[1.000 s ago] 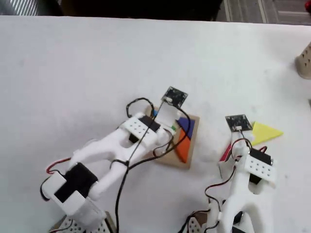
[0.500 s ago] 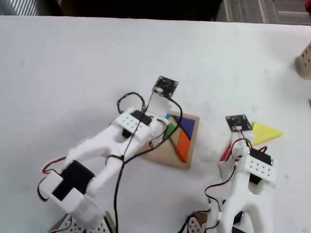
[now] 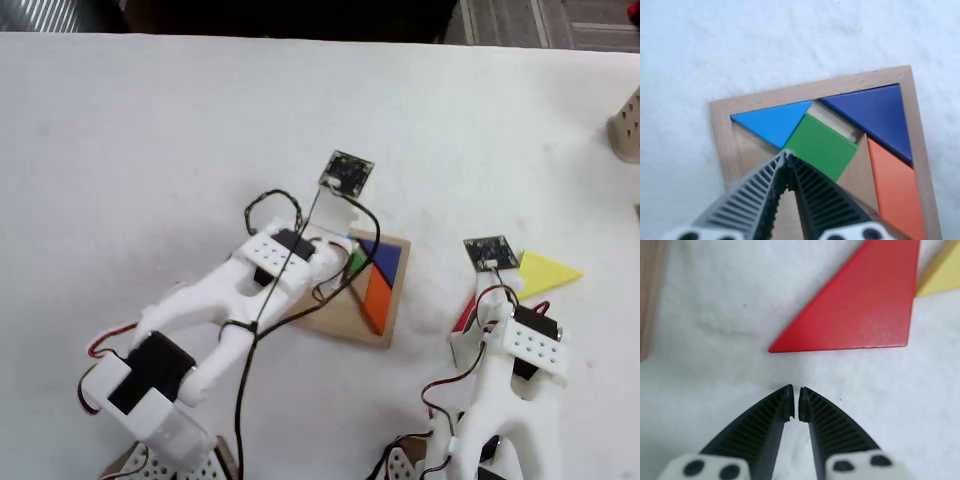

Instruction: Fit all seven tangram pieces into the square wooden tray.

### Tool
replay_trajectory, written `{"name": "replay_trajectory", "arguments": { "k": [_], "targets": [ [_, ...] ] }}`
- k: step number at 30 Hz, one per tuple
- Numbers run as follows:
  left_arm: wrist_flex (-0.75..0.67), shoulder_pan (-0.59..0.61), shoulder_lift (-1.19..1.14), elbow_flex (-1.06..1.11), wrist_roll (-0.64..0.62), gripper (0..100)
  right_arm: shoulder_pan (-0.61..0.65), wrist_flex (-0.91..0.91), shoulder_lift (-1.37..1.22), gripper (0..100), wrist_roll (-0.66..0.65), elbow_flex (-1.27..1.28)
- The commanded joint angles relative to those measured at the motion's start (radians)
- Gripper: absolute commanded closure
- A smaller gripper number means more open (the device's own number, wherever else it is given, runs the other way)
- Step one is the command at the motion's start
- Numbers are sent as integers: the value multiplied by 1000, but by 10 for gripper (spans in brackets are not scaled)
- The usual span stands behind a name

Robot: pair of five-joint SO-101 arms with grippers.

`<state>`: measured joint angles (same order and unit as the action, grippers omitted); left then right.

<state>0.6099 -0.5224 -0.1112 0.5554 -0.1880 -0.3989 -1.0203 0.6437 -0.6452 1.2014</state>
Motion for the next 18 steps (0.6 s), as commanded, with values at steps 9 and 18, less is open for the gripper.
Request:
{"name": "replay_trajectory", "arguments": {
  "k": [9, 18],
  "targets": [
    [66, -58, 168, 26, -3, 980, -5, 12, 28, 979, -14, -3],
    [-40, -165, 246, 187, -8, 980, -5, 12, 28, 979, -14, -3]
  ]
}}
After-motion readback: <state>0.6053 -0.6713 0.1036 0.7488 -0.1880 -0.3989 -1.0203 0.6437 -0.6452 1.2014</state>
